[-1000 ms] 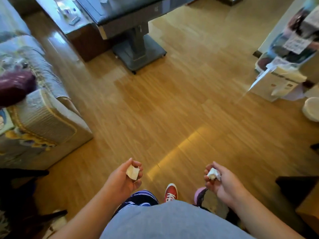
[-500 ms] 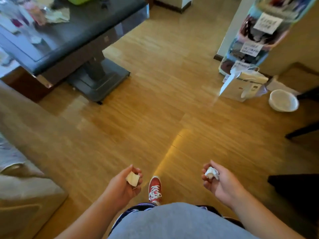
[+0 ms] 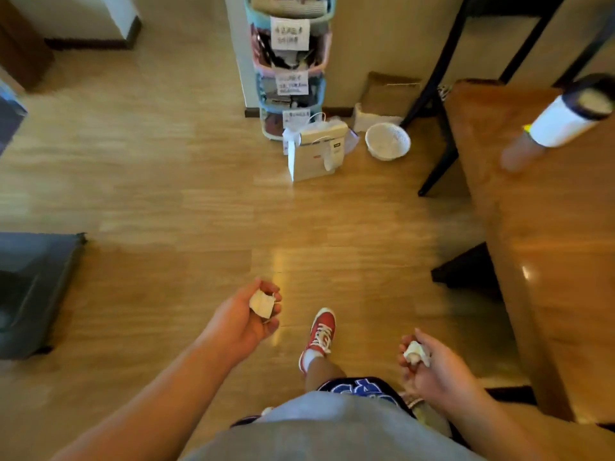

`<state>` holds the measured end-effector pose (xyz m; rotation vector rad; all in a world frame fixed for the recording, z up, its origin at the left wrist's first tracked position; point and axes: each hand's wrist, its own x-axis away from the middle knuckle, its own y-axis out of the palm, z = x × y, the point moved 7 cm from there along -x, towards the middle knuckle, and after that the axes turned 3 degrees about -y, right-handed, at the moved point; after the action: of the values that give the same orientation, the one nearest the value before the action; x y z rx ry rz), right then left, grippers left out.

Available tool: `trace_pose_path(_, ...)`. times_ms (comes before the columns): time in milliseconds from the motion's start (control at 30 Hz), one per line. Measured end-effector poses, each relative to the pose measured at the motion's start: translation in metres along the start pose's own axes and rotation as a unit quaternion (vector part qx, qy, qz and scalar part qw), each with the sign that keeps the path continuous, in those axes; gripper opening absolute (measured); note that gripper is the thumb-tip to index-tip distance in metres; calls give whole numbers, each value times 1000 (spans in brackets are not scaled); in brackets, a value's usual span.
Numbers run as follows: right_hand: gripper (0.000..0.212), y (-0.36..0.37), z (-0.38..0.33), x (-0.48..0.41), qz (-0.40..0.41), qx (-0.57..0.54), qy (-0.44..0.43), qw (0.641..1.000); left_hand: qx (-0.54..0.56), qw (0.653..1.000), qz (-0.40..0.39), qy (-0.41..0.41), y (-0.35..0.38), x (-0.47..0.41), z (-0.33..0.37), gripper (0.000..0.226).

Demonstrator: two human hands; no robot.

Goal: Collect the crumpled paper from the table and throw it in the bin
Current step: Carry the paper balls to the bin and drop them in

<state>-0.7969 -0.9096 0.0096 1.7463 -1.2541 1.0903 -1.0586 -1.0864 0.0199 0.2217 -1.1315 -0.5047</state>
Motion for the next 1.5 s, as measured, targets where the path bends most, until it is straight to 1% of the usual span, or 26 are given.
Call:
trace_pose_path(133,27,10,-54,-33,9,-30,4,999,-17,1000,5,-20,50,-46,33,33)
trace_pose_path(300,27,47,-137,-59,-10,-40,-16,999,-29,998,25,-39,84,-84,69,34)
trace_pose_path(533,29,114,-246,-93,-70,-46,-69,994,-54,995,51,-61,113,-136,122,34)
trace_pose_path(667,30,146,-299,-119,-77,-74,-75,991,-76,993,42,-74,144,-182,164,31)
trace_pose_path(800,31,159,-347,-140,-50,-100,-79,991,-117,989,19,-85,194,-239,215,29)
trace_pose_path(933,33,142,-385,-150,9,-151,-93,984,-198,975,-26,-101,267,-288,255,30)
trace_pose_path(1100,31,96,-394,-149,74,-244,-89,963,-319,936,-82,-125,377,-331,272,29)
trace_pose_path(1233,27,48,-378,-151,123,-331,-85,932,-372,906,-140,-149,469,-358,246,28)
trace_pose_path(1333,27,18,-371,-158,154,-377,-66,911,-390,891,-170,-158,534,-371,219,33)
trace_pose_path(1500,29,-24,-399,-175,151,-417,-57,894,-417,871,-207,-160,622,-378,179,35)
